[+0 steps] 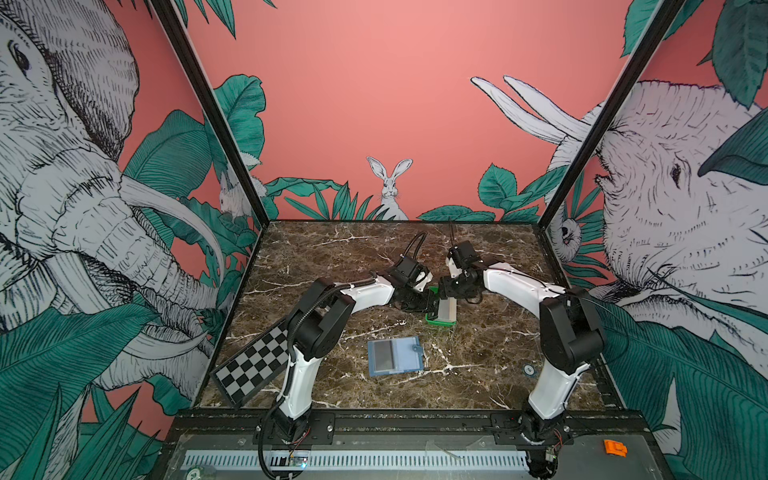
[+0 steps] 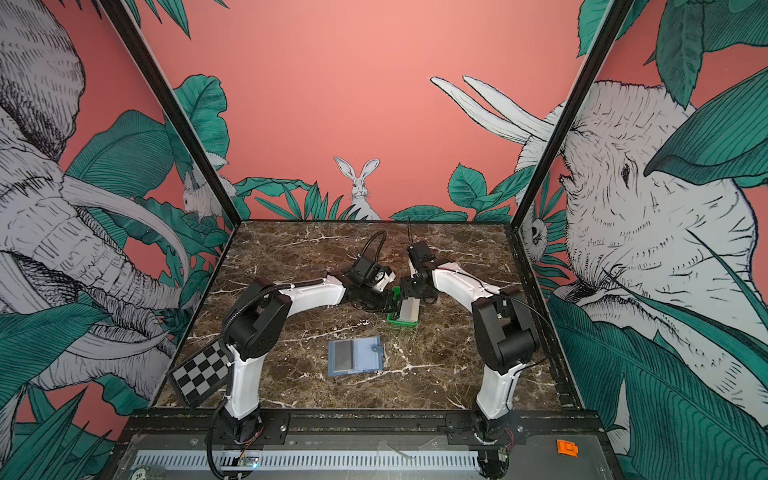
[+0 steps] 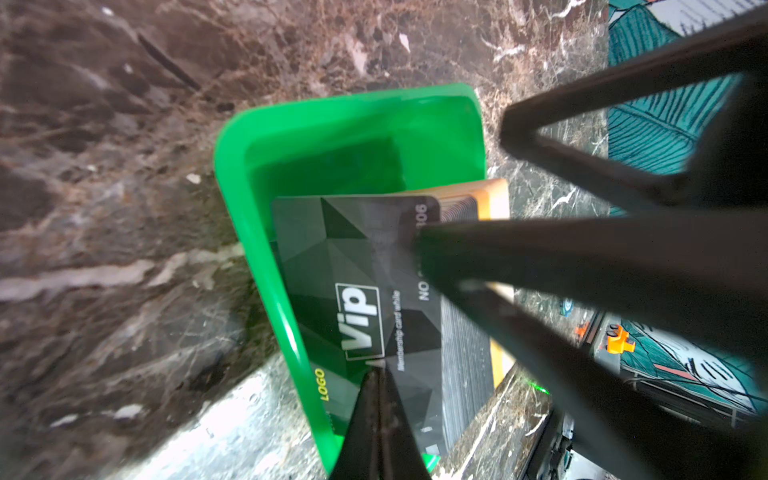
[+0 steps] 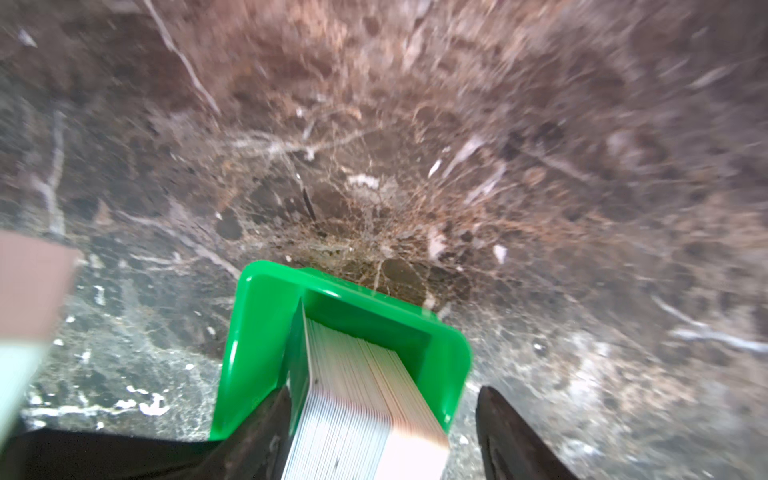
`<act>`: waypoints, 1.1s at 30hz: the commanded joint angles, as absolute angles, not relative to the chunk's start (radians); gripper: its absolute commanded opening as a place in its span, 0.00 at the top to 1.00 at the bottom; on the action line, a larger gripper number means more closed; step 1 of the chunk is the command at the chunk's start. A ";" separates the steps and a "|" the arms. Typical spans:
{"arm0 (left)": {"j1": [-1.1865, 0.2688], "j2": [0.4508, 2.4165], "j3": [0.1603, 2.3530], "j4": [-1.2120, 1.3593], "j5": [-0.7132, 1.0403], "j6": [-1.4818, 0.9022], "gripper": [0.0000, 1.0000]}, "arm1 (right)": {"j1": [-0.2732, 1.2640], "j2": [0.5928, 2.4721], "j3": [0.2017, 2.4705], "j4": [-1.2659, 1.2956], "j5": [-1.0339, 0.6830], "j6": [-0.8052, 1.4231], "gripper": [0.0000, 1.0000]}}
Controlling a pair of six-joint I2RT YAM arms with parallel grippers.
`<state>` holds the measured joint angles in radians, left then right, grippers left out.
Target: Put the credit cards into the card holder
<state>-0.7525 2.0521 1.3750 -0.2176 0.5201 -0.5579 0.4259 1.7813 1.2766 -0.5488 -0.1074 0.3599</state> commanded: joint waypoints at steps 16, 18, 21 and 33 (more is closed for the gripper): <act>-0.766 2.068 1.368 -0.240 0.517 -0.551 0.94 | 0.423 1.800 1.339 -0.504 -0.244 0.491 0.78; -0.767 2.066 1.368 -0.240 0.516 -0.550 0.94 | 0.423 1.812 1.339 -0.503 -0.248 0.493 0.79; -0.767 2.066 1.368 -0.242 0.515 -0.549 0.94 | 0.423 1.822 1.335 -0.498 -0.245 0.493 0.81; -0.767 2.071 1.368 -0.242 0.520 -0.551 0.94 | 0.423 1.848 1.325 -0.491 -0.228 0.487 0.84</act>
<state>-0.7570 2.0533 1.3754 -0.2165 0.5232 -0.5575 0.4244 1.8317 1.3216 -0.5053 -0.2398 0.4892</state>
